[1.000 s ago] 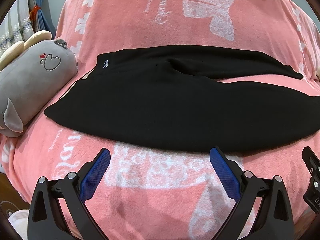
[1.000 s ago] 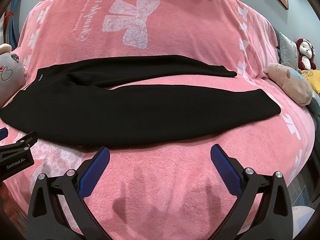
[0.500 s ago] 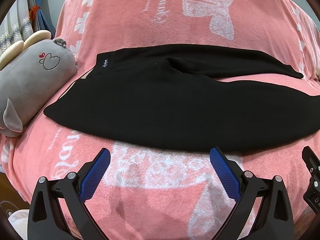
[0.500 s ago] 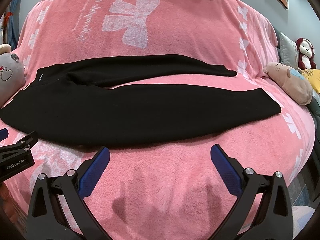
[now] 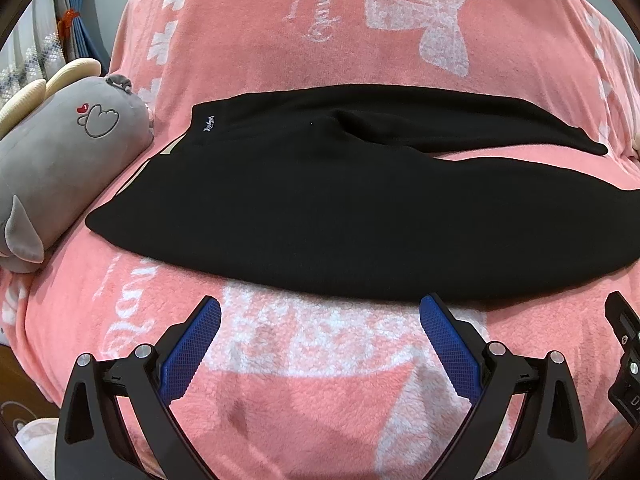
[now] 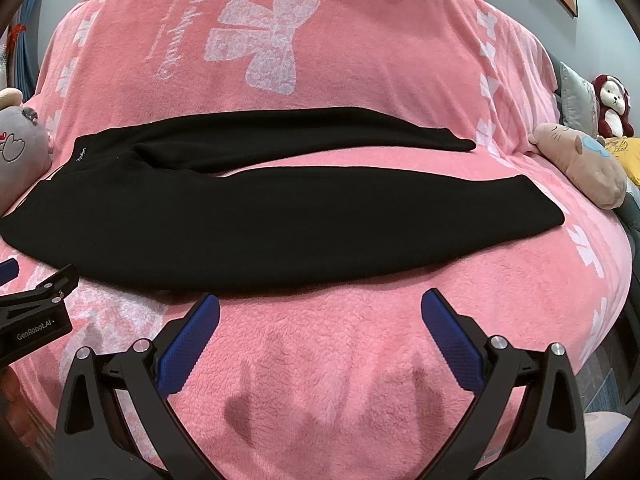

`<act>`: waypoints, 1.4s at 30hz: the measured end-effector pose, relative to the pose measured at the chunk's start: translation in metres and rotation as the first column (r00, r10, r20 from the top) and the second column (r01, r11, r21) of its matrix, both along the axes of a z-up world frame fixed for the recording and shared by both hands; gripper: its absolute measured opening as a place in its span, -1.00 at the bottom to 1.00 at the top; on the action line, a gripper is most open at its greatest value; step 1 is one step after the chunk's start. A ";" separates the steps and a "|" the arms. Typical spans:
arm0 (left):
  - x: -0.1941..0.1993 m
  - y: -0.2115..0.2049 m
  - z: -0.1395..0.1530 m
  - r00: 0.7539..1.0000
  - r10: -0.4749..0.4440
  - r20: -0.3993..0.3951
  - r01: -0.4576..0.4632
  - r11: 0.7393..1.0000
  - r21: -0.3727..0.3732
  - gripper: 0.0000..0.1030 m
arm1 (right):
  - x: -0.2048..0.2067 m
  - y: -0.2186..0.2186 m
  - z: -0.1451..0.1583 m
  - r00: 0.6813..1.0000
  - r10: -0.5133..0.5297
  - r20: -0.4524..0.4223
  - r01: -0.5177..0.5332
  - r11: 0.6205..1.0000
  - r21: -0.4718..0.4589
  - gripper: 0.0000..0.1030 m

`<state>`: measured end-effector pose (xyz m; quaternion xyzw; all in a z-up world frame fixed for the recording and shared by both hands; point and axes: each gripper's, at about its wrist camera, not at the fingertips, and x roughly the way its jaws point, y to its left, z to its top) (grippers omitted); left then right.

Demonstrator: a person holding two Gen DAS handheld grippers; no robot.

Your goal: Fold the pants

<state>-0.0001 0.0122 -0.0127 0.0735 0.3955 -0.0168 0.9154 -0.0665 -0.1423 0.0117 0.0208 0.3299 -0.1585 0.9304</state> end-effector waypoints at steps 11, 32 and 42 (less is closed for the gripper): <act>0.002 -0.002 0.000 1.000 -0.004 -0.003 0.004 1.000 0.000 0.89 | 0.004 -0.004 -0.002 1.000 0.005 -0.017 -0.005 1.000 0.031 0.91; 0.303 0.143 0.070 0.988 0.071 -0.138 -0.117 0.925 -0.361 0.89 | 0.297 -0.329 0.058 0.998 -0.049 -0.031 0.056 0.947 0.316 0.91; 0.423 0.196 0.005 0.943 0.222 -0.247 -0.298 0.895 -0.333 0.89 | 0.401 -0.396 -0.001 0.982 -0.105 -0.154 0.151 0.935 0.322 0.91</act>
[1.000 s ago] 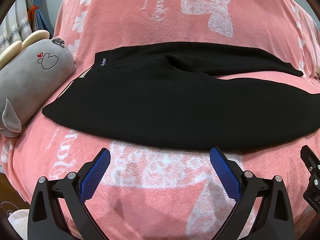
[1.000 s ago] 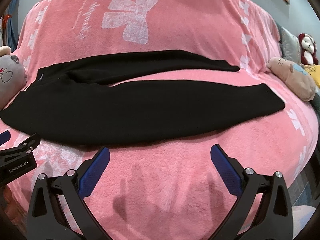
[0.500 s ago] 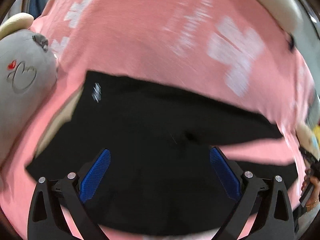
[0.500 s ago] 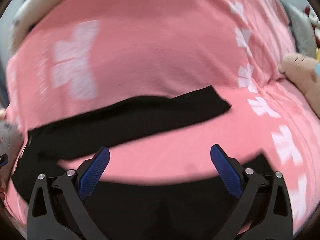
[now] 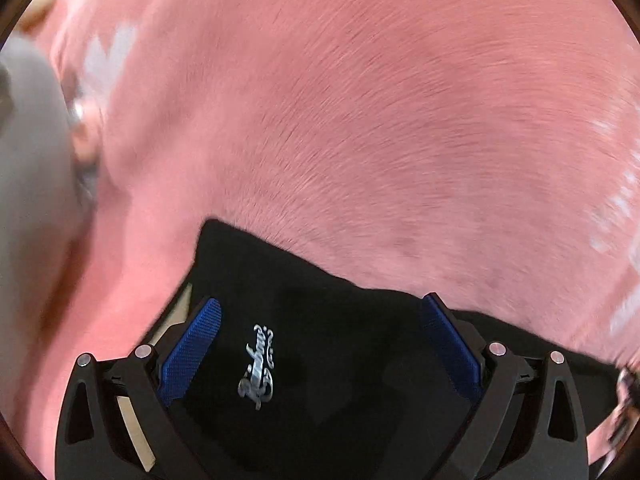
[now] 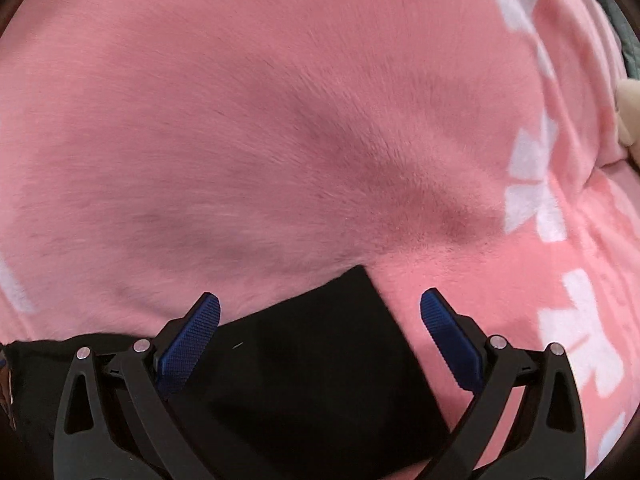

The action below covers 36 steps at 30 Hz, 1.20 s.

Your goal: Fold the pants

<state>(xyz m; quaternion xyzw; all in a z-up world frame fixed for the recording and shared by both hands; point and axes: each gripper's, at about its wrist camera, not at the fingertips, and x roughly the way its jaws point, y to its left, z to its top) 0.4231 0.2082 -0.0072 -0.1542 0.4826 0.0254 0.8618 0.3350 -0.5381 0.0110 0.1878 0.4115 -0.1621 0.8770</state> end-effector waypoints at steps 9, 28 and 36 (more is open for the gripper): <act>0.029 0.003 -0.014 0.998 0.046 -0.040 -0.043 0.996 0.076 0.89 | 0.012 0.010 -0.012 0.995 0.101 0.015 -0.101 0.994 0.048 -0.49; -0.227 0.095 0.089 0.980 -0.141 0.142 0.155 0.983 -0.095 -1.00 | -0.221 0.070 0.107 0.956 0.220 0.196 -0.206 0.975 -0.089 -0.70; -0.261 0.078 0.051 0.998 -0.063 0.024 0.067 0.947 -0.315 0.30 | -0.276 0.075 0.053 0.990 0.104 0.095 -0.094 0.990 -0.109 0.25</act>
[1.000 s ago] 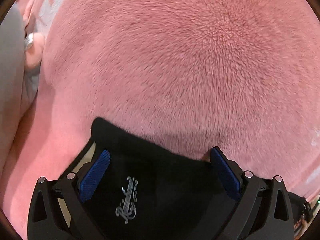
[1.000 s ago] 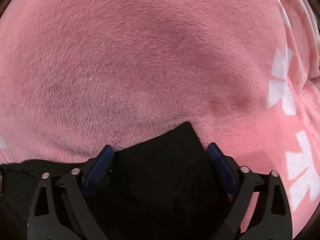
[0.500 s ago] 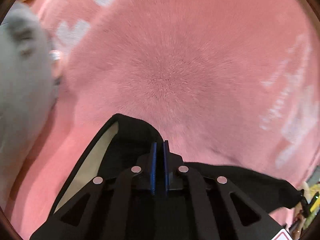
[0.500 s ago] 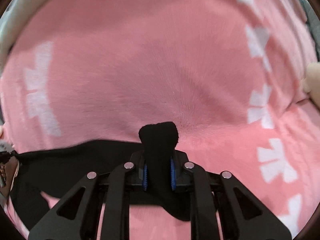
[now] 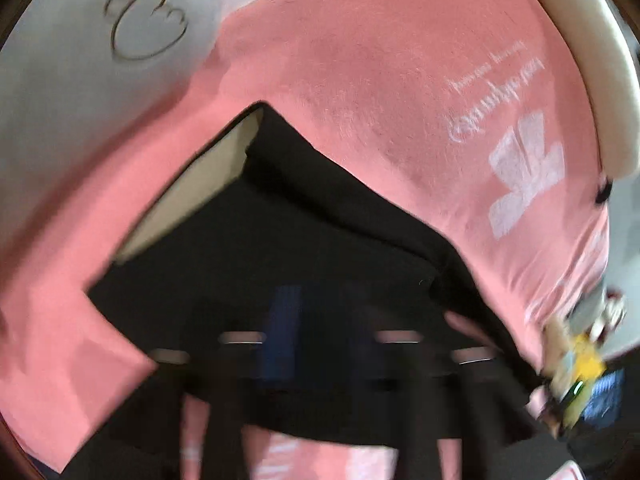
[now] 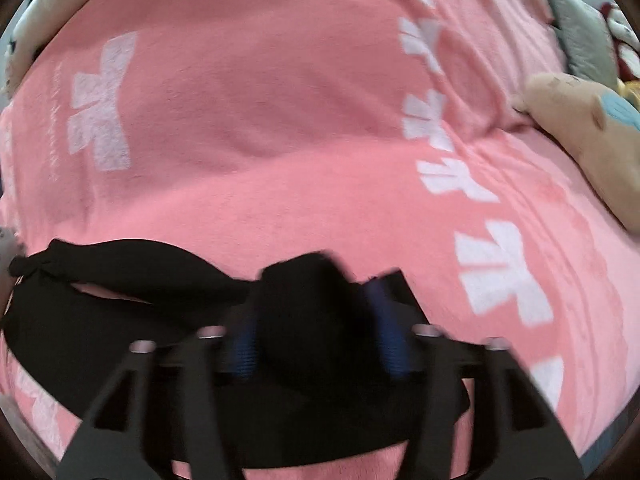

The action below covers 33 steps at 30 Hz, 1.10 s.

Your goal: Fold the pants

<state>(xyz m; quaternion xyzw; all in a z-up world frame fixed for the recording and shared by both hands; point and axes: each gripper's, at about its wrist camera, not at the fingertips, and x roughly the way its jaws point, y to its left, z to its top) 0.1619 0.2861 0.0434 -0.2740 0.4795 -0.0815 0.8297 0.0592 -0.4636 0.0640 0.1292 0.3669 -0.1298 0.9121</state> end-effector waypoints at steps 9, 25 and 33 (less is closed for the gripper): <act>0.099 -0.025 -0.043 0.981 0.157 -0.115 -0.172 0.976 -0.135 0.65 | -0.064 0.030 0.039 0.982 -0.102 0.162 0.104 0.995 -0.005 0.62; 0.050 0.013 -0.006 0.987 0.161 0.007 -0.151 0.941 -0.304 -0.90 | -0.034 0.060 -0.018 0.983 -0.150 0.107 0.091 0.899 0.428 0.74; 0.021 0.037 0.023 0.992 0.123 -0.004 -0.119 0.951 -0.285 -0.90 | 0.017 0.021 -0.014 0.976 -0.188 0.106 0.111 0.859 0.500 -0.71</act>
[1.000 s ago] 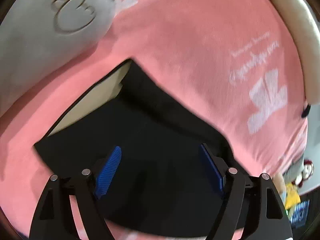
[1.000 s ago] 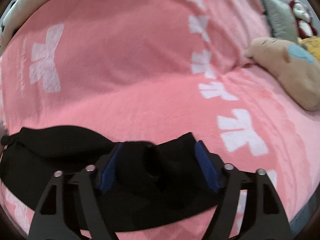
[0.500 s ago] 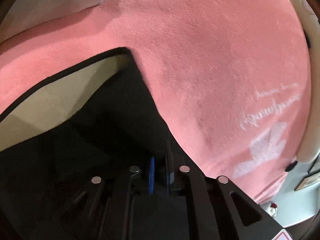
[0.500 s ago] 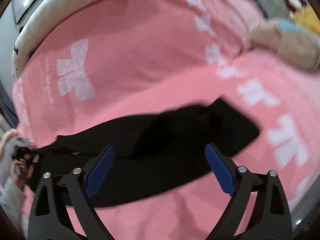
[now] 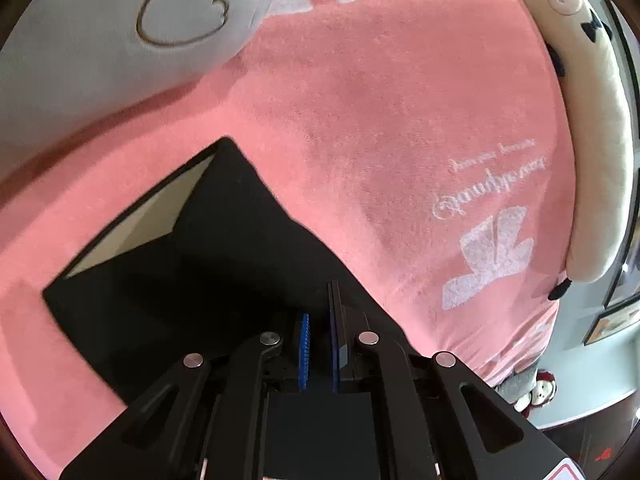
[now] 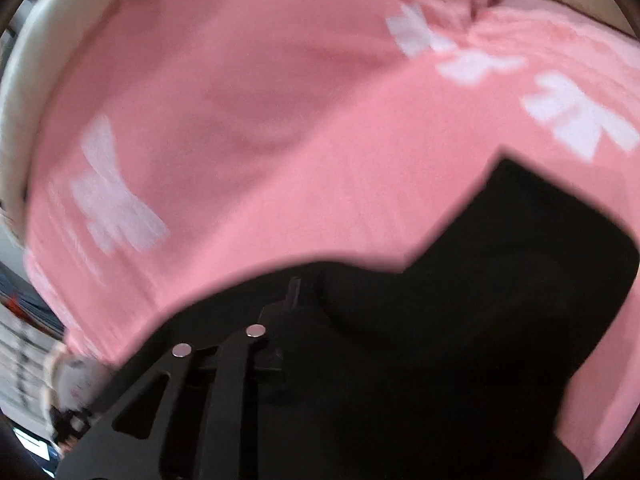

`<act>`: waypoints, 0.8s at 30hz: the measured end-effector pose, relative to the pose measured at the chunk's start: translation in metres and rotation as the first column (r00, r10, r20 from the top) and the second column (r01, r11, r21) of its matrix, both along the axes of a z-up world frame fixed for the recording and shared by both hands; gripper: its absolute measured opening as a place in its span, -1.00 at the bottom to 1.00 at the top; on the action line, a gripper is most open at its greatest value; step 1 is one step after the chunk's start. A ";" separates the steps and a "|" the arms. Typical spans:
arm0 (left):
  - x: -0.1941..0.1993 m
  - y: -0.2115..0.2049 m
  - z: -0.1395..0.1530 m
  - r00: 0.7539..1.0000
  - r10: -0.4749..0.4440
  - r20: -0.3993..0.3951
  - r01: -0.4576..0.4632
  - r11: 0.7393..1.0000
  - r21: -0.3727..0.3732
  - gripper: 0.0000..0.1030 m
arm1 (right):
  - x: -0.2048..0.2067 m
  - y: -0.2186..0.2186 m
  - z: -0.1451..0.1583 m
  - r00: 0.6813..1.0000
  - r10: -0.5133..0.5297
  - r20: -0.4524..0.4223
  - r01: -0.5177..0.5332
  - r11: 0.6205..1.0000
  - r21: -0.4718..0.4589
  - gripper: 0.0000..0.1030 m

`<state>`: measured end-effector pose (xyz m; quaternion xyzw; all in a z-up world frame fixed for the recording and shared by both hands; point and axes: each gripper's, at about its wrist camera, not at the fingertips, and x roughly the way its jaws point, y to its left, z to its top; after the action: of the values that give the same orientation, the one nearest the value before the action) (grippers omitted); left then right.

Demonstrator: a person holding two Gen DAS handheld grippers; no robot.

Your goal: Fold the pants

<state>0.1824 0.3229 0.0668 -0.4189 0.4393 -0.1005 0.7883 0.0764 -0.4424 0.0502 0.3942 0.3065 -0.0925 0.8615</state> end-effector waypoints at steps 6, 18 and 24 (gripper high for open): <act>-0.027 0.009 0.038 0.997 -0.072 0.021 0.070 0.991 0.112 -0.89 | -0.050 -0.002 0.081 0.991 0.057 0.119 -0.034 0.983 -0.182 -0.71; -0.065 0.018 -0.036 0.992 -0.023 -0.124 0.054 0.965 0.256 -0.82 | -0.061 -0.013 -0.028 0.988 0.024 -0.153 -0.055 0.978 -0.203 -0.55; -0.079 0.012 -0.012 0.994 -0.034 -0.100 0.066 0.938 0.339 -0.82 | -0.074 -0.006 0.014 1.000 0.029 -0.005 -0.029 0.970 -0.243 -0.58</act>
<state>0.1038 0.3350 0.0548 -0.2685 0.4967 -0.0230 0.8250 0.0024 -0.4486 0.0637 0.2810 0.2992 -0.1169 0.9044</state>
